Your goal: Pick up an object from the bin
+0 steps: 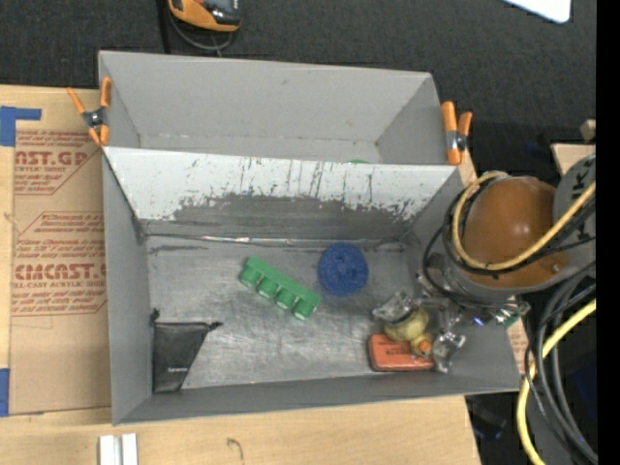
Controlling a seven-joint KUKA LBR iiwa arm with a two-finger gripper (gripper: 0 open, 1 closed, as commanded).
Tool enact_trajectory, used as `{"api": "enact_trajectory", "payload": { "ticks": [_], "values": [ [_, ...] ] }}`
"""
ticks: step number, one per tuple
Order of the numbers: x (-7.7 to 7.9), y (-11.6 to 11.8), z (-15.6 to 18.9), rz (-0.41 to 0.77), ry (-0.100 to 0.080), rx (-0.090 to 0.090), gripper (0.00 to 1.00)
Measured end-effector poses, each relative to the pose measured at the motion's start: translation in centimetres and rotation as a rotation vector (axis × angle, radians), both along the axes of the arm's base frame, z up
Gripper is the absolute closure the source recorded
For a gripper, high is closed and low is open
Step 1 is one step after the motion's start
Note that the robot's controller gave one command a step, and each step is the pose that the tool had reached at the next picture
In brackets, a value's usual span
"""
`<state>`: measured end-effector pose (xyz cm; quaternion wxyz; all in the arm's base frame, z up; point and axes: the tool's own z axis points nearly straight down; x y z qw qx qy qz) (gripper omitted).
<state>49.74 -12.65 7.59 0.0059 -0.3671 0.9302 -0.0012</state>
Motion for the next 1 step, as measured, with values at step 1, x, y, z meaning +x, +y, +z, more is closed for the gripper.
{"api": "enact_trajectory", "payload": {
  "ticks": [1],
  "values": [
    [0.01, 1.13, -0.08, 0.182, -0.015, -0.001, 1.00]
  ]
}}
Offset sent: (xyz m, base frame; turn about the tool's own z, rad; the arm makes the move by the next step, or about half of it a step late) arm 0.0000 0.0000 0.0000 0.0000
